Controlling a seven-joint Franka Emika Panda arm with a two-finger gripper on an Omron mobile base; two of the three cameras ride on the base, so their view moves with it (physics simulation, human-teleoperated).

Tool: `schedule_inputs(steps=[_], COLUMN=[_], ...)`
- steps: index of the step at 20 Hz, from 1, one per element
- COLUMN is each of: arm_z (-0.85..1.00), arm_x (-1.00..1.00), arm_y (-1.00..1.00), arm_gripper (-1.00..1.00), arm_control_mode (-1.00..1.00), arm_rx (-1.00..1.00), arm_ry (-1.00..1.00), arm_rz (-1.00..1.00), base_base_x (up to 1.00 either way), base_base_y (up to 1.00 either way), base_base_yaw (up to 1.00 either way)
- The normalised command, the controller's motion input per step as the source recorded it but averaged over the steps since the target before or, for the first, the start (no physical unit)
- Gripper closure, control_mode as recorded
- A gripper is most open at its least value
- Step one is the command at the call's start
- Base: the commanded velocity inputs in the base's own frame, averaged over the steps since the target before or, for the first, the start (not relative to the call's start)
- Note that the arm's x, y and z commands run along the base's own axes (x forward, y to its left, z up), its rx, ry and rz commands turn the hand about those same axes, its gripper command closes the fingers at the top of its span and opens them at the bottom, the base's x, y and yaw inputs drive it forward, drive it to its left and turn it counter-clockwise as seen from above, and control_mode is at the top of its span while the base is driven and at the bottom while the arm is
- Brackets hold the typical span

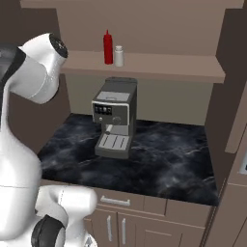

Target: Move the ketchup and shaker from the cabinet to the dining counter.

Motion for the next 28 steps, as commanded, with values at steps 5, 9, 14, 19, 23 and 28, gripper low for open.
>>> schedule_inputs(steps=[5,9,14,19,23,28], arm_z=[0.04,0.11,0.18,0.11,0.01,0.0], arm_x=[0.15,0.12,0.13,0.46,0.65,0.66], arm_y=[-1.0,-1.0,-0.81,-0.62,-0.64,-0.64], arm_gripper=[-1.0,-1.0,-1.0,-1.0,-1.0,-1.0], arm_control_mode=[-1.0,-1.0,-1.0,-1.0,-1.0,-1.0], arm_rx=[-0.07,-0.02,-0.01,0.0,0.0,0.1], arm_ry=[-0.14,-0.16,-0.15,-0.07,-0.01,-0.01], arm_rz=[-0.25,-0.28,-0.31,-0.27,-0.04,0.14], base_base_x=[0.0,0.0,0.0,0.0,0.0,0.0], base_base_y=[0.0,0.0,0.0,0.0,0.0,0.0], base_base_yaw=[0.0,0.0,0.0,0.0,0.0,0.0])
